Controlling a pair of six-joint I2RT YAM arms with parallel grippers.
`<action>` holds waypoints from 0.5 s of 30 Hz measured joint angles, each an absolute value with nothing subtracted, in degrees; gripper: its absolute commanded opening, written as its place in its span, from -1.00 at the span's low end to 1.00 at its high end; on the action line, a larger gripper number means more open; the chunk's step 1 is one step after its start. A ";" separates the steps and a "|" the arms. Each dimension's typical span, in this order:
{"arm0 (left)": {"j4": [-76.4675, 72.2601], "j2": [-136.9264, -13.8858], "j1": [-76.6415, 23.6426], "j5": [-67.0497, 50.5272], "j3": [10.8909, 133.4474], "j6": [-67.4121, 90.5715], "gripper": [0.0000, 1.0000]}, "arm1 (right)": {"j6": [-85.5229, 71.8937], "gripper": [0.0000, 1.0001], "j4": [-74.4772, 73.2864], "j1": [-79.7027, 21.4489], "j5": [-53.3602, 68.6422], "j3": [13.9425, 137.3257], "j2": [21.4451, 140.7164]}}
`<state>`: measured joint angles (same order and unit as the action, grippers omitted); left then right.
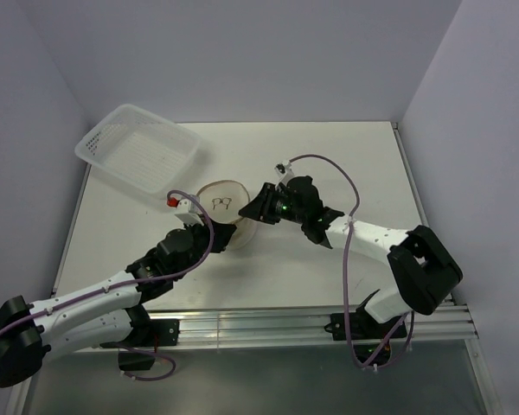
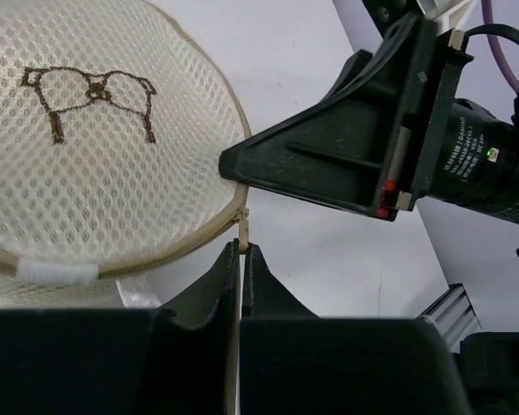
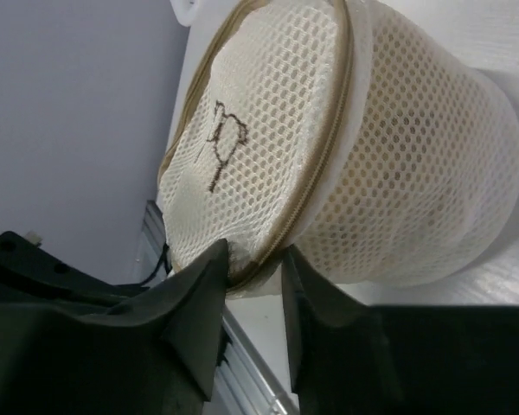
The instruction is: Place the bra in the laundry bag and zip it closed
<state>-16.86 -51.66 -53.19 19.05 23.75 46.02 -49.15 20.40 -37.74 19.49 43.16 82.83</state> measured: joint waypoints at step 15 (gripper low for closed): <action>-4.51 -41.69 -53.19 26.98 22.65 43.48 -1.00 | -46.59 -1.00 19.84 -34.65 19.07 48.51 87.48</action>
<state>-4.51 -41.69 -53.19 26.98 22.65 43.48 -46.59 19.84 -34.65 19.07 48.51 87.48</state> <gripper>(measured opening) 0.054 0.024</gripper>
